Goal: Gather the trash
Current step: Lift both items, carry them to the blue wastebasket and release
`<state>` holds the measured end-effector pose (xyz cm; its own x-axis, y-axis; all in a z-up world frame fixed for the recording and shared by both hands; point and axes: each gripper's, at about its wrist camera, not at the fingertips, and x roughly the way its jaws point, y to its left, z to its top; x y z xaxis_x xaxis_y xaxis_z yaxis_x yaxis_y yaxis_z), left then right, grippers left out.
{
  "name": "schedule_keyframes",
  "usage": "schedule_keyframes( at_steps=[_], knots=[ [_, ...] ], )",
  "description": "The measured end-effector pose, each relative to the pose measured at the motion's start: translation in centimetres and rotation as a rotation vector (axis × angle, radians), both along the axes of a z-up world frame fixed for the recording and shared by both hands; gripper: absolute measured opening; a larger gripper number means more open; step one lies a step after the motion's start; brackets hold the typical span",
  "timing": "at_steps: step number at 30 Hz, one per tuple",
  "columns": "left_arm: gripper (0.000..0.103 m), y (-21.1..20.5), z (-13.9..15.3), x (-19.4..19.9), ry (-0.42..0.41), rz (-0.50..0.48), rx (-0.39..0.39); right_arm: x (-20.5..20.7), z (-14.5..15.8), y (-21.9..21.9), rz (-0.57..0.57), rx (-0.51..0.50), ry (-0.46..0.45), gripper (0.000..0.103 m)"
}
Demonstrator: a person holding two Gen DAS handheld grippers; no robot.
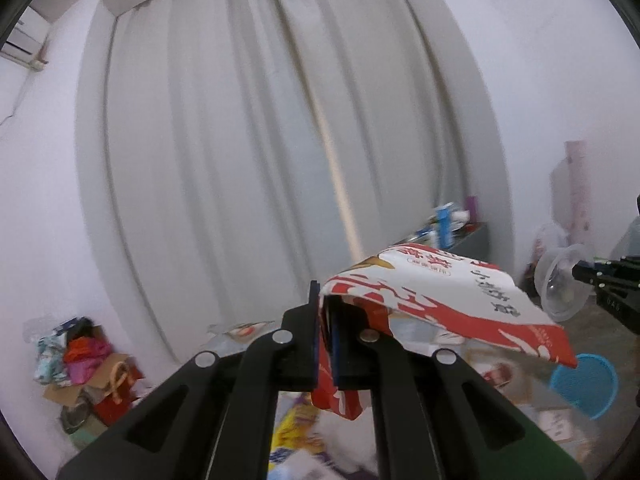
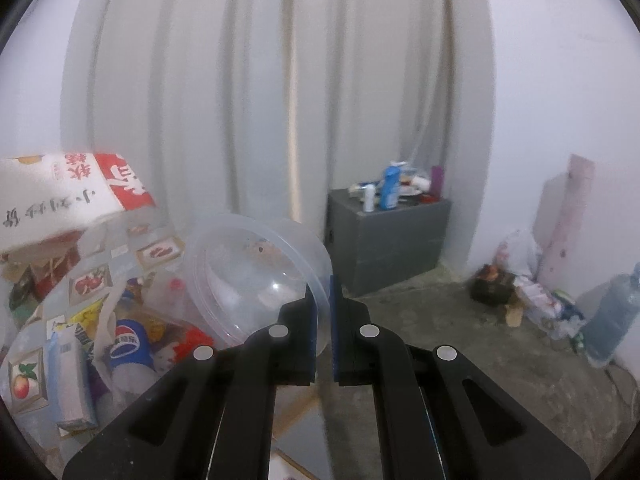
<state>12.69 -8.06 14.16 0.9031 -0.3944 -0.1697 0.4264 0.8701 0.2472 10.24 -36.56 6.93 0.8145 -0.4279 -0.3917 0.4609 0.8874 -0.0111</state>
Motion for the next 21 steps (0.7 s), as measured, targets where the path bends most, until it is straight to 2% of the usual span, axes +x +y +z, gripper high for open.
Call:
schedule_keyframes(
  at_steps=[6,9,11,13,16,17,19,21],
  knots=[
    [0.004,-6.3,0.9,-1.2,0.102,-0.211,-0.029,-6.0,-1.0,-4.2,-0.135,0.034,-0.004,0.004],
    [0.004,-11.2,0.6,-1.1,0.192,-0.331,-0.024,-8.4,-2.3,-6.5,-0.21,0.056,0.016,0.004],
    [0.004,-15.0,-0.1,-0.6,0.287,-0.41,-0.016,-10.0,-3.6,-8.4,-0.267,0.082,0.038,0.004],
    [0.004,-19.4,-1.6,0.3,0.413,-0.481,-0.007,-10.9,-5.3,-9.9,-0.309,0.11,0.062,0.004],
    [0.004,-24.7,-4.6,1.5,0.563,-0.527,0.027,-11.8,-8.2,-12.3,-0.365,0.16,0.102,0.004],
    [0.004,-27.0,-6.0,1.6,0.596,-0.528,0.058,-12.0,-9.2,-13.1,-0.383,0.182,0.115,0.004],
    [0.004,-31.2,-8.6,1.2,0.606,-0.533,0.128,-12.2,-11.4,-15.0,-0.415,0.224,0.142,0.004],
    [0.004,-33.6,-10.9,0.4,0.625,-0.541,0.184,-12.3,-13.4,-16.4,-0.442,0.259,0.167,0.004]
  ],
)
